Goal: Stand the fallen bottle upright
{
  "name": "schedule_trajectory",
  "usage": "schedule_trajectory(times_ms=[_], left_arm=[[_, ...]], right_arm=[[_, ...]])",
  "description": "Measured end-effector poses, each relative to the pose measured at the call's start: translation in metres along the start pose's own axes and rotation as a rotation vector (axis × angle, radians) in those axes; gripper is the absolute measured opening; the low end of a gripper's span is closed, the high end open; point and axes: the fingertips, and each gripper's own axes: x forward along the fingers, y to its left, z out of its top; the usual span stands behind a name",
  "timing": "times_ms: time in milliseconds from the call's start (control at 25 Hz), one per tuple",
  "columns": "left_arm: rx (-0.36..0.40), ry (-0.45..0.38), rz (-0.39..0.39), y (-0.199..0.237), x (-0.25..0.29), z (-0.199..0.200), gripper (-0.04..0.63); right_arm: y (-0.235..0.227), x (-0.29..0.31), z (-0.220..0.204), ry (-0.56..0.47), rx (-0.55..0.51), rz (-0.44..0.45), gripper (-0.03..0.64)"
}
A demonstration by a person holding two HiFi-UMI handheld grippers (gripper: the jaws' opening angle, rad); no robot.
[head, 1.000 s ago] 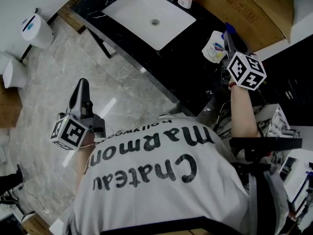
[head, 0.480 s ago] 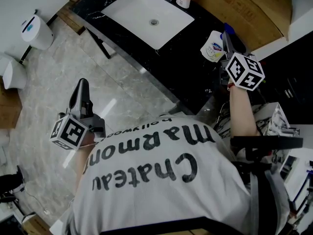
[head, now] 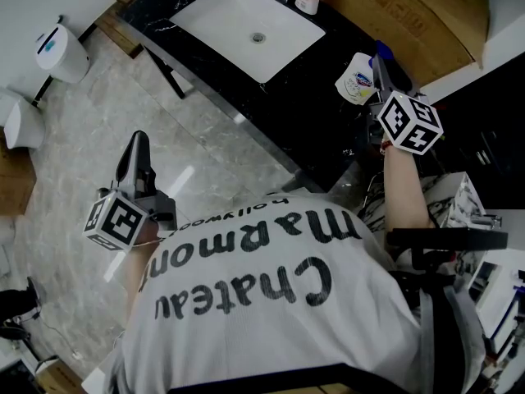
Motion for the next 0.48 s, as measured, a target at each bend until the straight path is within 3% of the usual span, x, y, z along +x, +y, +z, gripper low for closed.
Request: schedule_trajectory(times_ms=[480], left_arm=[[-0.011,-0.005,-0.002,0.0007,-0.0003,-0.0020,0.013]], right_arm=[[0.0010,-0.0019,-0.0007,-0.012,0.000,-0.008,0.075]])
